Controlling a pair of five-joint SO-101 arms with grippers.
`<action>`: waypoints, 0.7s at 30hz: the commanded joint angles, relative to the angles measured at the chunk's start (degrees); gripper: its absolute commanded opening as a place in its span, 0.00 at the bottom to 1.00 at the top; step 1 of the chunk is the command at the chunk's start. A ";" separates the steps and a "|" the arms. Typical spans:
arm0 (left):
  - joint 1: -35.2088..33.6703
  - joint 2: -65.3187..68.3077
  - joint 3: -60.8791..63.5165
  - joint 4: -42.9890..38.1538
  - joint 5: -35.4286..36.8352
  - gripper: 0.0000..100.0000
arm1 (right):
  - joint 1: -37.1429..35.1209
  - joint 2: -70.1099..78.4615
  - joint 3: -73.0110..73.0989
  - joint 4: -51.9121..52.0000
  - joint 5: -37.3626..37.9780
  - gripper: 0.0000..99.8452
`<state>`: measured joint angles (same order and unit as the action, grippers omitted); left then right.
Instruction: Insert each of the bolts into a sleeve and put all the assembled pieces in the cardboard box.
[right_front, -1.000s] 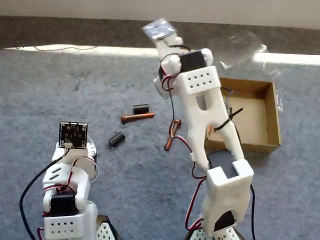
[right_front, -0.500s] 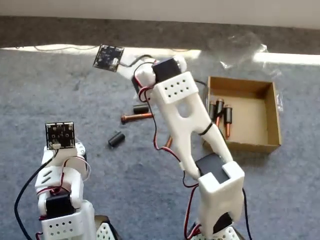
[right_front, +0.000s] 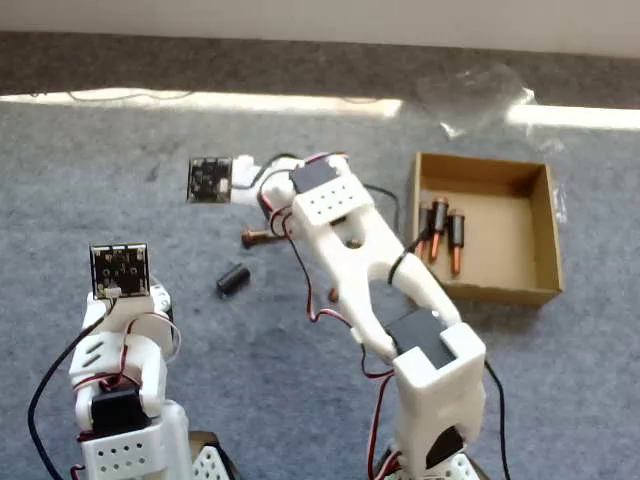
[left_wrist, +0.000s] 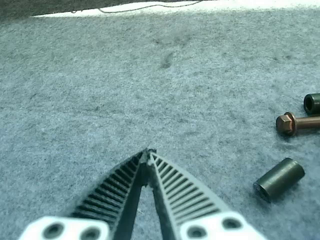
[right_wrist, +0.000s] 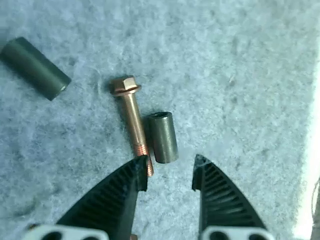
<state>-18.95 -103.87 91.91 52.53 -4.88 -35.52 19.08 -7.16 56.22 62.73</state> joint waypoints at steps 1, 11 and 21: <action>-0.75 -1.01 -1.71 -0.35 -0.35 0.00 | -0.57 -0.75 0.75 -3.65 1.93 0.13; -0.75 -1.01 -1.54 -0.35 -0.35 0.00 | -0.75 6.81 1.80 -8.57 2.11 0.11; -0.75 -1.01 -1.36 -0.35 -0.35 0.00 | -0.92 8.04 -1.19 -8.57 1.76 0.11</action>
<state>-18.95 -103.87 91.91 52.53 -4.88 -35.52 27.34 -5.85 48.66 64.40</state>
